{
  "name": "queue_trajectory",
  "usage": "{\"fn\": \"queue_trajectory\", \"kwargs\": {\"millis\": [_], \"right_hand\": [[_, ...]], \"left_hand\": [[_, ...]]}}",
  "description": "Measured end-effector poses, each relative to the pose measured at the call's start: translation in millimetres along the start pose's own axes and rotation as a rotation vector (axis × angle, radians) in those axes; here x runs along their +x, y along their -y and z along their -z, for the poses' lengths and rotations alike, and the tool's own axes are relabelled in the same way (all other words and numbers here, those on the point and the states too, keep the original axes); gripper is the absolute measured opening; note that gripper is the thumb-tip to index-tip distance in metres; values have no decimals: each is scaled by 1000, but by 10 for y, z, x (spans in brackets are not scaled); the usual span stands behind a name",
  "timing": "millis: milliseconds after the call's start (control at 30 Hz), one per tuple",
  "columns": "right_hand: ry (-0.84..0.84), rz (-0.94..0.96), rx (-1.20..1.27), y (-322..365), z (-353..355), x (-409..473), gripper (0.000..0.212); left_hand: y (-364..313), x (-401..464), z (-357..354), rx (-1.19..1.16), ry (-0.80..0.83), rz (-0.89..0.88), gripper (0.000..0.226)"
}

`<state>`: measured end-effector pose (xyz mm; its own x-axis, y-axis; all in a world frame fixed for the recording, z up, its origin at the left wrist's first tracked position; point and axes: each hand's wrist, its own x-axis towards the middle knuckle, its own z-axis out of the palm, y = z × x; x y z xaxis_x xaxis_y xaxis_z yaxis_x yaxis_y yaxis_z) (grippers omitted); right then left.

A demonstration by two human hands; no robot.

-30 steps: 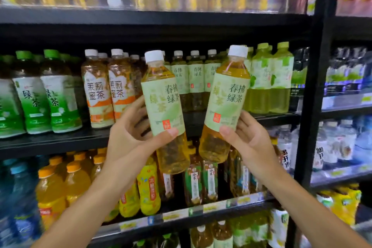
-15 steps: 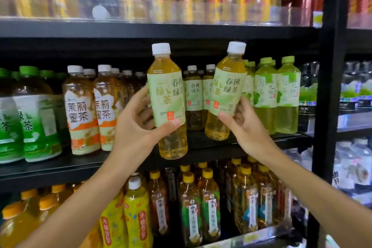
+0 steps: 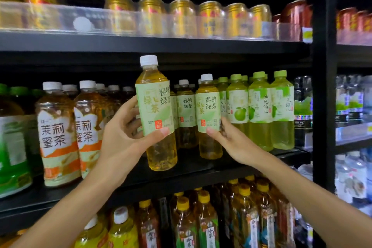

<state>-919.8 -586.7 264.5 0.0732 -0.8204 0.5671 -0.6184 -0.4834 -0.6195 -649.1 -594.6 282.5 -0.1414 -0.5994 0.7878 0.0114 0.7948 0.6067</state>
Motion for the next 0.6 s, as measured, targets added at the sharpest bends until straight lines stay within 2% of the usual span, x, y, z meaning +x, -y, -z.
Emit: {"fn": "queue_trajectory", "kwargs": {"millis": [67, 133, 200, 267, 367, 600], "right_hand": [[-23, 0, -17, -32, -10, 11, 60], [-135, 62, -115, -33, -49, -3, 74], [-288, 182, -355, 54, -86, -32, 93], [-389, 313, -620, 131, -90, -23, 101], [-365, 362, -854, 172, -92, 44, 93], [-331, 312, -869, 127, -57, 73, 87]], "left_hand": [[27, 31, -26, -2, 14, 5, 90], [56, 54, -48, -3, 28, 1, 91], [85, 72, -67, 11, 35, -5, 92], [104, 97, -88, 32, 36, -6, 91], [107, 181, -127, 61, 51, -3, 91], [255, 393, -290, 136, 95, 104, 100]]}}
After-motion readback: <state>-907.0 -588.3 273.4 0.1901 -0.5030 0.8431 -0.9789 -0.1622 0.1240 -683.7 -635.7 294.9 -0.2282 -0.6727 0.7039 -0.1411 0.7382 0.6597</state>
